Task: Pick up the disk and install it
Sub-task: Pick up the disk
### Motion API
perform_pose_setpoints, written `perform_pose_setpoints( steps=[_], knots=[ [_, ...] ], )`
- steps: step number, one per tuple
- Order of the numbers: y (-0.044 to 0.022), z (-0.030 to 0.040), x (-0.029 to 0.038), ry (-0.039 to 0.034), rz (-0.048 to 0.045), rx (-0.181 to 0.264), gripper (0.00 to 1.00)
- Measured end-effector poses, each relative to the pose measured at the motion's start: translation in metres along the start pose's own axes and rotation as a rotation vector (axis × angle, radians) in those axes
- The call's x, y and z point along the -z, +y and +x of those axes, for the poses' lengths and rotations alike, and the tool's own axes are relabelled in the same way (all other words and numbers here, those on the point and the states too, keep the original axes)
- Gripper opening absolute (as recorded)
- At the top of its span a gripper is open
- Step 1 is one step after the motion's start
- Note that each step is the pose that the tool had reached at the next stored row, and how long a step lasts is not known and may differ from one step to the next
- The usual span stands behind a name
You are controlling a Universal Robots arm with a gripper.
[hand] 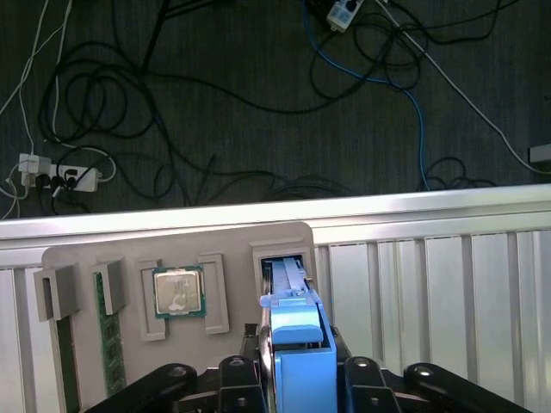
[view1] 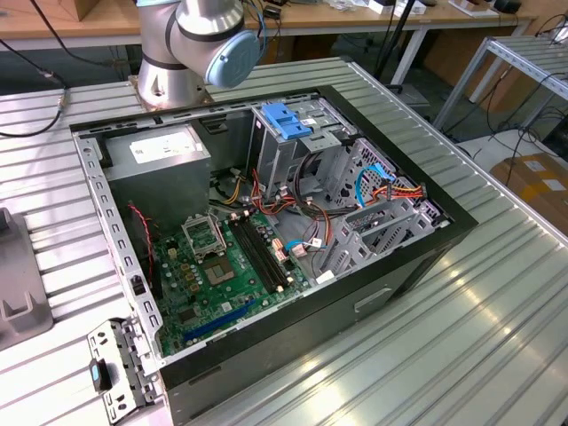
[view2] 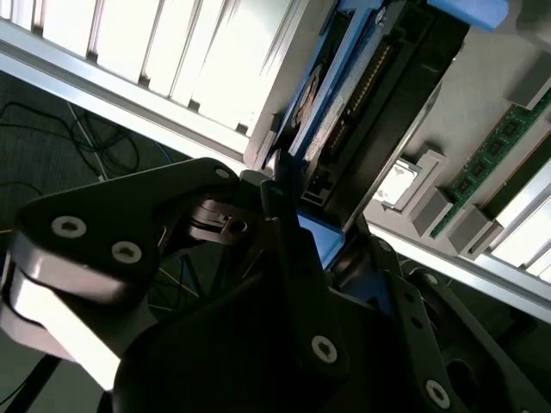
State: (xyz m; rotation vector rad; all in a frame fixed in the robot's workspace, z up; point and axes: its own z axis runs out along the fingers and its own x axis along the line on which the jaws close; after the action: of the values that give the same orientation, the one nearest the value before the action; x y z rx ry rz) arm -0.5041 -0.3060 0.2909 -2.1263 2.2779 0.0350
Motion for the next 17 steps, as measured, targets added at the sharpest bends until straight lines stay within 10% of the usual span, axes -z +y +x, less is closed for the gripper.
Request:
perform_pose_setpoints(
  steps=[17],
  knots=[
    [0.0, -0.0002, 0.0056, -0.0031, -0.0002, 0.0, 0.38]
  ],
)
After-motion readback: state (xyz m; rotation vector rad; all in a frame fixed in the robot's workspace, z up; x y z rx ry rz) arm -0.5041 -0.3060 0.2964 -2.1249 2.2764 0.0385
